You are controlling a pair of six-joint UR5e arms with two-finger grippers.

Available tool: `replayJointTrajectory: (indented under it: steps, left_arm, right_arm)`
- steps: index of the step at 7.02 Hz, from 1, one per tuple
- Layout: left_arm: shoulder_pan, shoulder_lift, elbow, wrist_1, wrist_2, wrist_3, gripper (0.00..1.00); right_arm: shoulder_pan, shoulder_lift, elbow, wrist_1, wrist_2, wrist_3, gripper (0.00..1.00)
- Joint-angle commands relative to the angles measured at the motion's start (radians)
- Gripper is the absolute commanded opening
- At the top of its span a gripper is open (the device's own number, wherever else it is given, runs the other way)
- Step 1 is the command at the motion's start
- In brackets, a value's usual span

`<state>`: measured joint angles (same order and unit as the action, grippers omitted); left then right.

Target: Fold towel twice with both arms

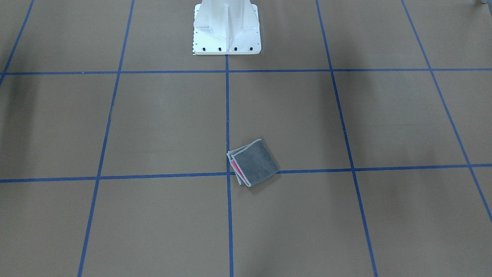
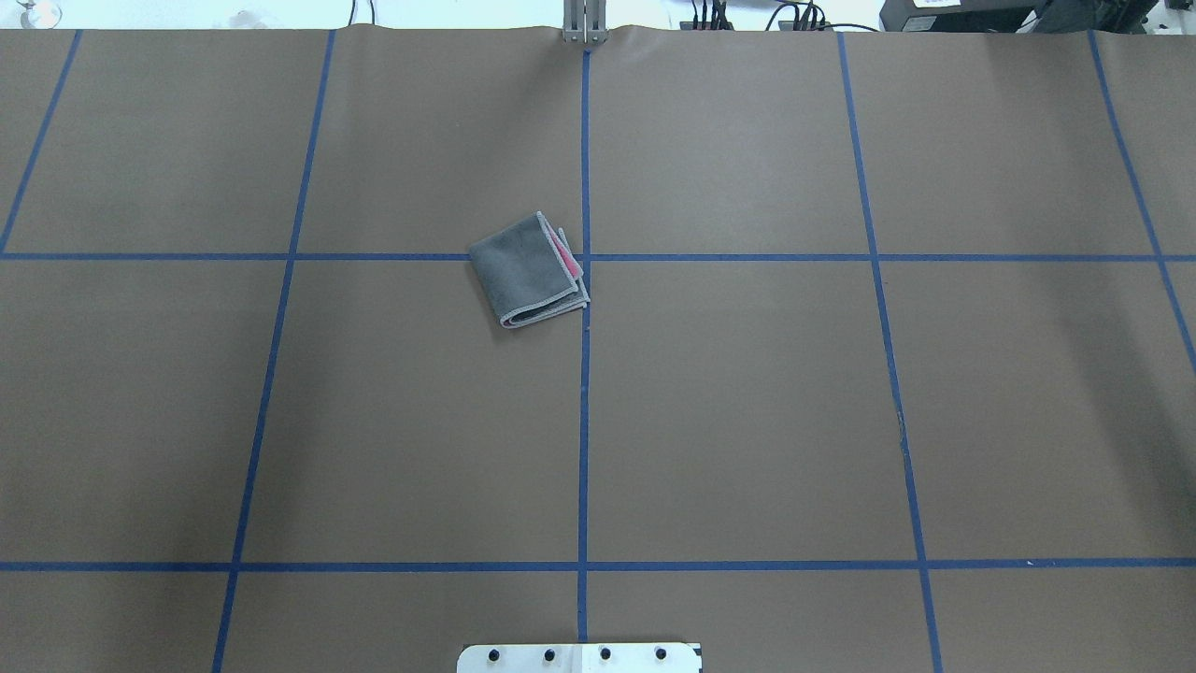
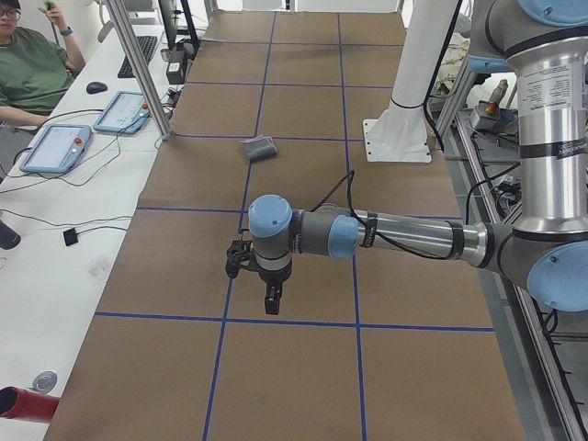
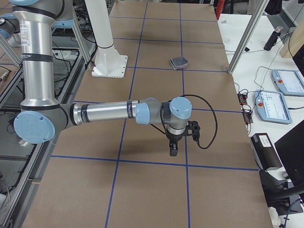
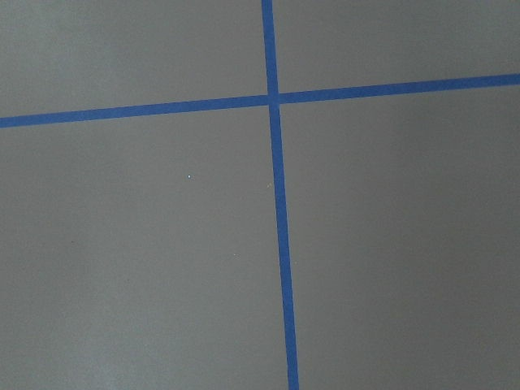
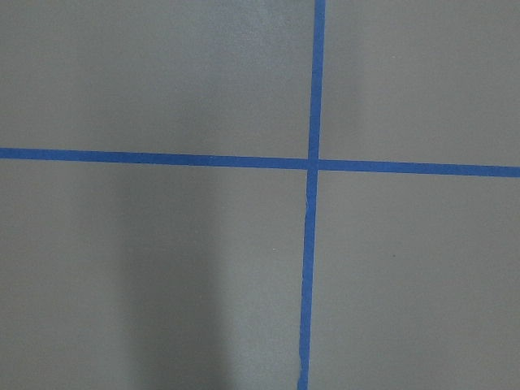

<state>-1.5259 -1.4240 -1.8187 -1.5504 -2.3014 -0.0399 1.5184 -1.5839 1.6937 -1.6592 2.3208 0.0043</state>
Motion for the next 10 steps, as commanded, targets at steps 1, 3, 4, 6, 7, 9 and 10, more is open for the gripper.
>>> replayJointTrajectory:
  steps: [1,3,4,6,7,9,10]
  left_arm:
    - [-0.011,-0.003,0.001,0.001,-0.001,0.000,1.00]
    - [-0.011,-0.001,0.002,0.001,-0.001,0.000,1.00]
    - [-0.010,-0.001,0.018,0.000,-0.001,0.000,1.00]
    - [-0.011,-0.006,0.050,-0.007,-0.001,0.000,1.00]
    - [-0.011,-0.001,0.052,-0.007,-0.001,0.000,1.00]
    - [-0.011,-0.004,0.052,-0.007,-0.004,0.000,1.00]
    - [-0.011,-0.009,0.050,-0.007,-0.006,0.000,1.00]
  right_arm:
    - [0.014,-0.021,-0.046,0.006,0.002,-0.076,1.00]
    - [0.023,-0.022,-0.040,0.007,0.035,-0.075,1.00]
    - [0.023,-0.024,-0.043,0.007,0.035,-0.075,1.00]
    - [0.023,-0.022,-0.039,0.007,0.035,-0.075,1.00]
    - [0.023,-0.022,-0.038,0.007,0.035,-0.073,1.00]
    - [0.028,-0.022,-0.037,0.007,0.035,-0.070,1.00]
    - [0.028,-0.021,-0.037,0.009,0.034,-0.070,1.00]
